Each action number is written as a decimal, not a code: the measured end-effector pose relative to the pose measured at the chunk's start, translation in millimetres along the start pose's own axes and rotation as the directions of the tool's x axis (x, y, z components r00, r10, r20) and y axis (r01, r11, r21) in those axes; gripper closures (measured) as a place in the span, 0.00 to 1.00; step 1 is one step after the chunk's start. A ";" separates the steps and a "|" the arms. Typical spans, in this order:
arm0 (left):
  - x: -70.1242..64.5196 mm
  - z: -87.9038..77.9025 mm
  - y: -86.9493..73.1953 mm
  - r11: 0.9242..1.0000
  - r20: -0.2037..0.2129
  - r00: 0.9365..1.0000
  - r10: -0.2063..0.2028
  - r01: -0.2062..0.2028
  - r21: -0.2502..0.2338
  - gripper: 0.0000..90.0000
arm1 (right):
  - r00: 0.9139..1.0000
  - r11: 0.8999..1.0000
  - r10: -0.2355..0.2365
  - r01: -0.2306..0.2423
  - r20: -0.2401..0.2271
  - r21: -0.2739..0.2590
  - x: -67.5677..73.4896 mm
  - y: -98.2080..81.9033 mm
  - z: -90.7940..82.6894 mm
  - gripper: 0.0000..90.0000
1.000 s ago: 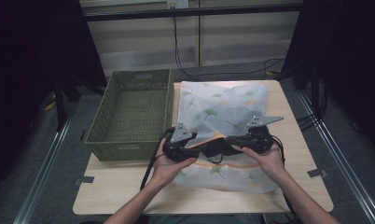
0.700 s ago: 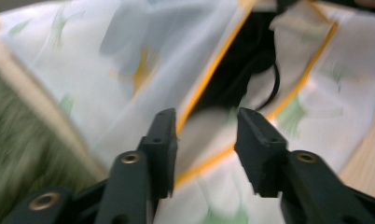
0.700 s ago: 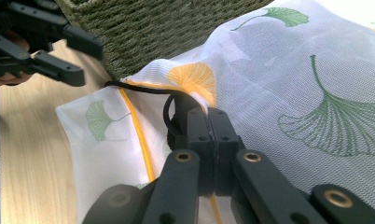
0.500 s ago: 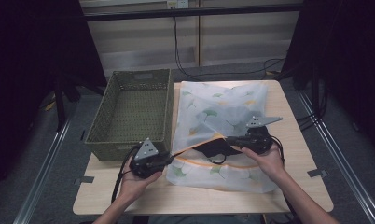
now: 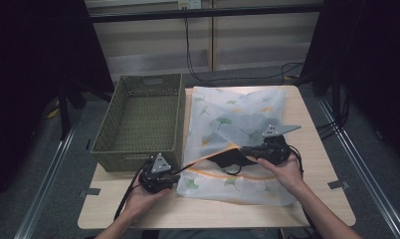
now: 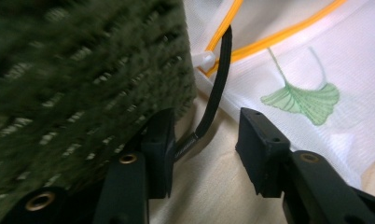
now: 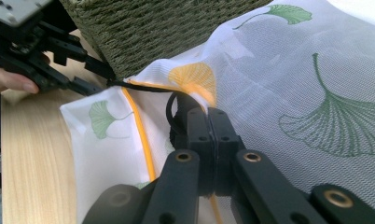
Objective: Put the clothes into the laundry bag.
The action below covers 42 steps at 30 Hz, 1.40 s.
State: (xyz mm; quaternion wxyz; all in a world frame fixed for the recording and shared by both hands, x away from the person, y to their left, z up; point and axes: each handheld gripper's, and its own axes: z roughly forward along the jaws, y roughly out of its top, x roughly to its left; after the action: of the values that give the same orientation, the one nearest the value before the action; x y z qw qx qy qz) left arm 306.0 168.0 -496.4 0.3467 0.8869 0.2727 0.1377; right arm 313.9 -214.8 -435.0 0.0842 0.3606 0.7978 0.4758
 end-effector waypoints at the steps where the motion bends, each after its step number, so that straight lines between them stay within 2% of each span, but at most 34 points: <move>1: -0.9 1.2 0.0 1.000 0.007 1.000 0.000 0.000 -0.008 0.61 | 1.000 1.000 -0.002 0.002 0.000 -0.001 0.0 0.1 0.1 1.00; 2: -1.1 1.1 0.6 1.000 -0.004 1.000 0.006 -0.006 -0.002 0.61 | 1.000 1.000 -0.002 0.002 0.000 -0.002 0.1 0.2 0.1 1.00; 3: -1.1 1.9 0.5 1.000 0.012 1.000 -0.014 0.015 -0.010 0.62 | 1.000 1.000 -0.003 0.003 0.000 -0.003 -0.1 0.3 0.1 1.00; 4: -0.3 2.3 0.3 1.000 0.036 0.999 -0.017 0.018 -0.014 0.65 | 1.000 1.000 -0.004 0.004 0.000 -0.002 -0.1 0.4 0.3 1.00; 6: -0.8 2.6 0.7 1.000 0.061 0.998 -0.017 0.019 -0.018 0.75 | 1.000 1.000 -0.004 0.004 0.000 -0.002 0.1 0.6 0.7 1.00; 7: -1.1 2.0 1.9 1.000 0.070 0.997 -0.017 0.017 0.002 0.82 | 1.000 1.000 -0.005 0.005 -0.001 -0.001 0.3 0.6 1.0 1.00; 8: -0.1 2.9 2.5 1.000 0.084 0.996 -0.016 0.016 0.002 0.86 | 1.000 1.000 -0.005 0.005 -0.001 -0.001 0.5 0.7 1.2 1.00; 9: 0.1 3.2 3.2 0.999 0.104 0.994 -0.033 0.032 0.008 0.90 | 1.000 1.000 -0.004 0.004 -0.002 -0.001 0.5 0.8 1.5 1.00; 10: 0.5 2.4 4.4 0.999 0.098 0.995 -0.025 0.023 0.024 0.94 | 1.000 1.000 -0.003 0.003 -0.002 0.000 0.5 0.8 1.6 1.00; 11: 0.6 3.5 4.5 1.000 0.101 0.995 -0.025 0.023 0.015 0.95 | 1.000 1.000 -0.003 0.003 -0.002 0.000 0.6 0.9 1.6 1.00; 13: 0.1 1.9 5.7 0.999 0.089 0.996 -0.032 0.029 0.029 0.96 | 1.000 1.000 -0.003 0.003 -0.002 -0.001 1.0 1.2 1.1 1.00; 17: 1.7 -7.8 10.3 0.998 0.107 0.993 -0.053 0.056 -0.030 0.96 | 1.000 1.000 -0.003 0.003 -0.002 -0.007 0.5 1.9 0.3 1.00; 19: 1.4 -16.4 14.9 0.994 0.118 0.991 -0.060 0.070 -0.080 0.96 | 1.000 1.000 -0.003 0.003 -0.002 -0.007 0.6 2.1 -0.3 1.00; 23: -6.6 -24.3 27.8 0.987 0.154 0.987 -0.050 0.072 -0.141 0.96 | 1.000 1.000 -0.003 0.002 -0.002 -0.011 0.8 3.4 -0.7 1.00; 24: -9.9 -23.3 33.0 0.988 0.160 0.987 -0.031 0.054 -0.148 0.96 | 1.000 1.000 -0.003 0.003 -0.001 -0.013 0.9 3.7 -0.6 1.00; 27: -19.8 -13.2 46.6 0.986 0.190 0.982 -0.015 0.047 -0.163 0.96 | 1.000 1.000 -0.004 0.004 -0.001 -0.017 1.6 5.7 -0.5 1.00; 30: -29.9 0.3 61.8 0.987 0.190 0.982 0.015 0.016 -0.159 0.96 | 1.000 1.000 -0.006 0.006 -0.006 -0.020 3.0 7.4 -0.9 1.00; 31: -32.1 6.9 69.2 0.986 0.202 0.979 0.021 0.013 -0.166 0.96 | 1.000 1.000 -0.006 0.006 -0.006 -0.021 3.3 7.7 -1.0 1.00; 32: -33.4 12.1 74.6 0.985 0.202 0.979 0.015 0.019 -0.169 0.96 | 1.000 1.000 -0.007 0.007 -0.008 -0.025 3.8 8.2 -1.1 1.00; 34: -37.1 24.0 83.6 0.984 0.218 0.976 -0.004 0.043 -0.175 0.96 | 1.000 1.000 -0.007 0.007 -0.009 -0.026 4.5 8.5 -1.5 1.00; 36: -42.4 36.3 91.5 0.987 0.210 0.977 0.027 0.008 -0.163 0.96 | 1.000 1.000 -0.009 0.009 -0.010 -0.025 4.9 8.6 -1.8 1.00; 39: -50.7 51.7 99.5 0.983 0.230 0.973 0.019 0.024 -0.180 0.96 | 1.000 0.999 -0.012 0.012 -0.010 -0.030 5.2 9.3 -2.5 1.00; 42: -57.5 66.4 104.7 0.988 0.215 0.976 0.044 -0.011 -0.156 0.96 | 1.000 0.999 -0.013 0.013 -0.010 -0.034 5.4 10.1 -3.1 1.00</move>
State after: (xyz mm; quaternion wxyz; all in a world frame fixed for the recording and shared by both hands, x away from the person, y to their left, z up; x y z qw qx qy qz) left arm 328.7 34.8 -475.2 0.4399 0.8709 0.2093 0.0652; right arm 313.5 -210.5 -423.9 0.0893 0.3514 0.7924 0.4905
